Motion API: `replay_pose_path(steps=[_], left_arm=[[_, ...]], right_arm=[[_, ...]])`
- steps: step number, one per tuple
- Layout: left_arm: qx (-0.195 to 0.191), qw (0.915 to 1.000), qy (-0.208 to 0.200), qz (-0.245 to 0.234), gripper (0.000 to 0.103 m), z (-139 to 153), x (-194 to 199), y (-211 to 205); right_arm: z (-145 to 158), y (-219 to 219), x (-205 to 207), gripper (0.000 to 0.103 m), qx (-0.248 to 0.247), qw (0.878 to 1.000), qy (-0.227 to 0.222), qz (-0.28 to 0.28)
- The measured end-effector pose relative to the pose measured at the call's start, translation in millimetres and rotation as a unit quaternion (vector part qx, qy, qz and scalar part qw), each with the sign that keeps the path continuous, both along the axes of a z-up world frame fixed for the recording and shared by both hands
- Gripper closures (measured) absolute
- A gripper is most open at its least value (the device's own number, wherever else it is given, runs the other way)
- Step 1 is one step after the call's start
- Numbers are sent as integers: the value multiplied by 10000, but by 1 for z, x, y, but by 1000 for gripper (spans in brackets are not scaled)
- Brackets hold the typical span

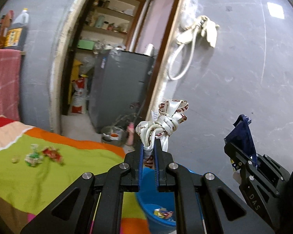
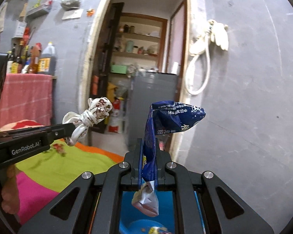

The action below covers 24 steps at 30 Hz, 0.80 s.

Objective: Collect trash
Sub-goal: 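Carry both items over the blue bucket and open both tools to drop them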

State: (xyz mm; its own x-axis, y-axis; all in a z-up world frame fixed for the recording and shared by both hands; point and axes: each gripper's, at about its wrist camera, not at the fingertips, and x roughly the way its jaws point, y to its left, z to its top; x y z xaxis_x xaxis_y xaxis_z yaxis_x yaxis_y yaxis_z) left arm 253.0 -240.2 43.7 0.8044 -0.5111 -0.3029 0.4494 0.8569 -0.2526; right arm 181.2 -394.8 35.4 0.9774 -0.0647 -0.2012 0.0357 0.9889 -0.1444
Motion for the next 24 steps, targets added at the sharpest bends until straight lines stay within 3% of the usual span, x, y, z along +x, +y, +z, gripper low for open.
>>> replay_pose_path(steps=[6,14,24], left_arm=[[299,9990,222,-262,95,-18,14,-40],[775,9929,807,-401,95,-54,34,-69],[900,9805,1653,-566,91,-92,59,-81]], right_arm=[[-23,-35,9,96,271,9990,260,-257],[-57,-59,23,96,595,9941,828,-375],[-88,-76,42,95,926,9836,1480,-446]])
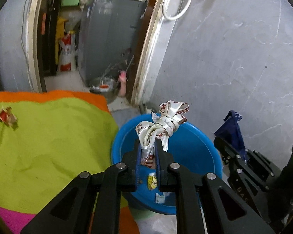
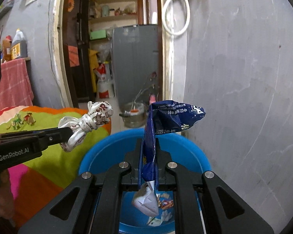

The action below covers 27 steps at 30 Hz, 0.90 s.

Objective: Collect trash
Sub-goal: 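Carry both items over the blue bucket and open both tools to drop them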

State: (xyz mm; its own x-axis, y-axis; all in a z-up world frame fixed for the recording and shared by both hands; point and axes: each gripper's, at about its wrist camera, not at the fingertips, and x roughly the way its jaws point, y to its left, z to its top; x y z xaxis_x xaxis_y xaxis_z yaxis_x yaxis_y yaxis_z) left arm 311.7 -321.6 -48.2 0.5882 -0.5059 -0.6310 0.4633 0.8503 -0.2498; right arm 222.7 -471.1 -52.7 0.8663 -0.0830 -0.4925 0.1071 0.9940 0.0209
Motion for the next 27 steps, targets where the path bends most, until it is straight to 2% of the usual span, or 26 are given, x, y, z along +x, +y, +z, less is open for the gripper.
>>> replay_pose_path(steps=[5,8,11,13,17,19,21,22,24,25,27], left_arm=[[-1,9996,278,-62,83,-10,8,-3],[-10,9994,324,-72,79,-12,9,-3],[-13,9996,265,-50,78,-7,6,-1],[-47,9998,177,12,70,-3,5,2],[-144,9998,-55,133,64,9,-2,14],[-191,9992,-237,244,52,20,-7,24],[-265,9982,-420,343,46,31,-12,33],[-306,9972,-543,404,42,38,-16,41],[-317,9958,-701,499,34,48,-20,50],[-320,9947,-797,566,25,54,-23,56],[-334,9911,-1051,750,19,66,-31,73]], right_arm=[[-10,-7,7,94,187,9995,258,0],[-12,-9,8,90,223,9992,326,-4],[-11,-11,4,80,287,9992,288,-27],[-8,-12,2,78,274,9994,211,-44],[8,-9,-5,76,216,9997,-54,-96],[19,-6,-11,74,169,9995,-219,-118],[31,-1,-17,71,119,9991,-391,-124],[36,1,-20,63,99,9988,-463,-129],[49,8,-26,56,87,9976,-681,-119],[56,12,-29,56,74,9969,-779,-109],[69,21,-34,55,45,9956,-936,-71]])
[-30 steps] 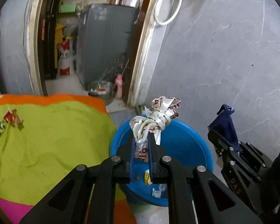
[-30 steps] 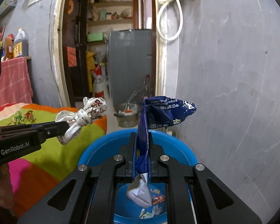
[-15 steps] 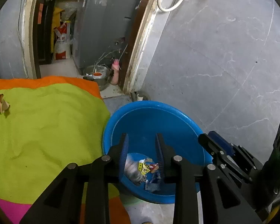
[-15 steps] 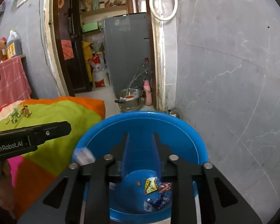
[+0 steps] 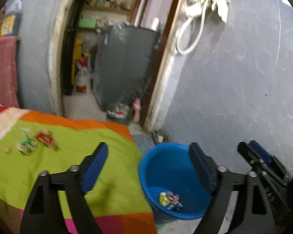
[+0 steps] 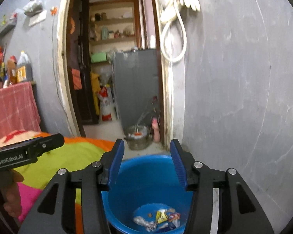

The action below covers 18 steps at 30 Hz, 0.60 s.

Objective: Collect trash
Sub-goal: 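Carry both items over the blue bucket and open both tools to drop them, then move both open tools back over the blanket toward the remaining scraps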

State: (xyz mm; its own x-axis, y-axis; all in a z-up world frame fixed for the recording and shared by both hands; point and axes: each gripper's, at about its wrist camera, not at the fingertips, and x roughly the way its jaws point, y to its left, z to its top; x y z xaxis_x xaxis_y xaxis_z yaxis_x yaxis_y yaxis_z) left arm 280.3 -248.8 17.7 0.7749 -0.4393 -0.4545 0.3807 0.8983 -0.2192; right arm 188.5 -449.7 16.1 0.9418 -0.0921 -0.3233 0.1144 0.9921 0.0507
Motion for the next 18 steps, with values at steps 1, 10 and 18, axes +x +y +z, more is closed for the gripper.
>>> replay_pose_path(steps=[1,10,18], left_arm=[[-9,9999,-114,76,18,6,-3,8],[47,9940,-783,762,7,42,-34,80],[107,9858,-1105,1263,2,61,-60,146]], right_arm=[[6,5,-2,54,7,10000,-88,33],[52,60,-15,19,7,9962,-797,340],[69,118,-21,0,135,9909,-1132,710]])
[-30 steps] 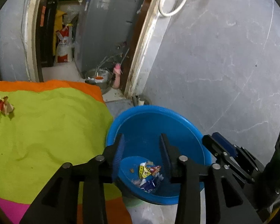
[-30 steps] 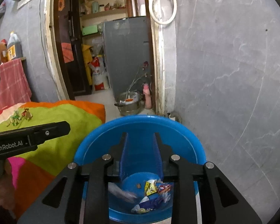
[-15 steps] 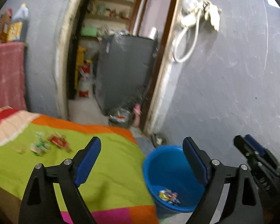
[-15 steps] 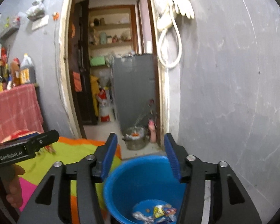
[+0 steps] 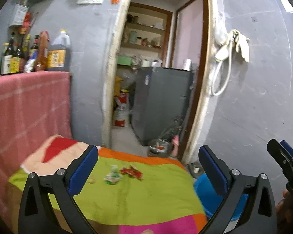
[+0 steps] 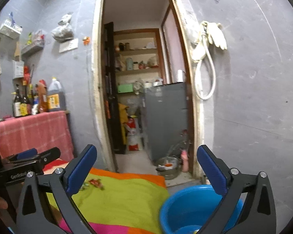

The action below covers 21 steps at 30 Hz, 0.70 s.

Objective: Collect trash
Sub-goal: 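Move both open tools back over the blanket toward the remaining scraps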

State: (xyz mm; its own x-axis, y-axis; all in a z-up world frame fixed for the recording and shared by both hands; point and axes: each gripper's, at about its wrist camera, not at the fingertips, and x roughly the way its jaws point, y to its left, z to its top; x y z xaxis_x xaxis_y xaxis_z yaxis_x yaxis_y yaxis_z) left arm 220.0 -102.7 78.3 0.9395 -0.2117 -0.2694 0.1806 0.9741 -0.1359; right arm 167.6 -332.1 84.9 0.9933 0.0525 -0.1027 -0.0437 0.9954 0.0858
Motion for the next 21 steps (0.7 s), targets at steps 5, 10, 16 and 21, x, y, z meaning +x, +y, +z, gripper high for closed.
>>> replay_pose_path(steps=[5,10,16,21], left_arm=[[7,9994,-124,309,2,4,-12,36],[9,9980,-171,606,2,3,-16,65],[24,9965,-157,816,2,-6,-11,91],[147,9962,5,860,2,-22,3,101]], right_arm=[[2,31,1,0,-1,9998,-150,157],[0,56,4,0,-4,9992,-263,312],[-7,78,19,0,-100,9984,-281,477],[-21,88,39,0,-252,9976,-190,620]])
